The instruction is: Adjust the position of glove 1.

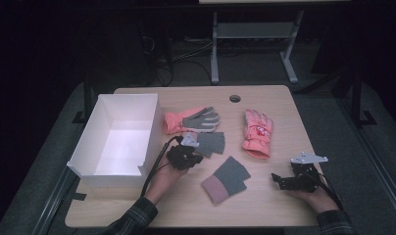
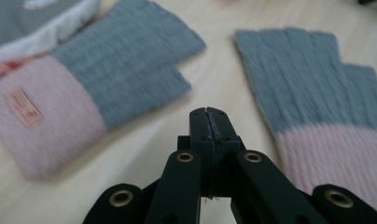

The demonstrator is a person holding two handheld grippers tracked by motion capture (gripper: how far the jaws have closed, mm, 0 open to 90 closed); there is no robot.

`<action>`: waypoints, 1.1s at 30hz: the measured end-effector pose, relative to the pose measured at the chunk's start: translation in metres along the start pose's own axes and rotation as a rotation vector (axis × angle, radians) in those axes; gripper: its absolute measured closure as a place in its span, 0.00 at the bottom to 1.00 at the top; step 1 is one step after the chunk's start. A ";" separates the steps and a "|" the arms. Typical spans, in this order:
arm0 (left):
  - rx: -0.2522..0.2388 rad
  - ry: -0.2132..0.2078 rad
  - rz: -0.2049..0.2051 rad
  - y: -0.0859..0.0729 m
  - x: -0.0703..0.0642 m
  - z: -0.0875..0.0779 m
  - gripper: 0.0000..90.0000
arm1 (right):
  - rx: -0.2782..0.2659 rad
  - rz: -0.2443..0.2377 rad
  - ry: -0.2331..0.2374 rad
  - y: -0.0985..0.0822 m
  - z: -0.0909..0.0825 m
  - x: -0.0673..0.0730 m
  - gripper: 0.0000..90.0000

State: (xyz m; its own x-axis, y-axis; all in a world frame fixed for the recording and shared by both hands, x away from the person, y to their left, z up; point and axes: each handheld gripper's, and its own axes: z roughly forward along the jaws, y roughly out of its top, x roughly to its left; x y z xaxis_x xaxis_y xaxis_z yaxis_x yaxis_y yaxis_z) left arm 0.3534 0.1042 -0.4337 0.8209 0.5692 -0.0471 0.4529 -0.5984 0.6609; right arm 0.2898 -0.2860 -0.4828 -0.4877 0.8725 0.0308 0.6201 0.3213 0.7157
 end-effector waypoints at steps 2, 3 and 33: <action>-0.005 0.017 -0.001 0.005 0.003 0.003 1.00 | 0.000 0.000 0.000 0.000 0.000 0.000 0.10; -0.004 0.029 -0.001 0.008 0.005 0.004 1.00 | 0.000 0.000 0.000 0.000 0.000 0.000 0.10; 0.061 0.202 -0.094 0.036 0.069 0.049 1.00 | 0.001 -0.001 0.002 0.000 0.000 0.000 0.09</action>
State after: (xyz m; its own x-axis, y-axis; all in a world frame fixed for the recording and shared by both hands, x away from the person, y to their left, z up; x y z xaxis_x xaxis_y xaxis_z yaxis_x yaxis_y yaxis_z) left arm 0.4433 0.0941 -0.4502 0.6904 0.7217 0.0489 0.5494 -0.5672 0.6136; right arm 0.2899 -0.2858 -0.4829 -0.4895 0.8714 0.0316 0.6203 0.3225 0.7150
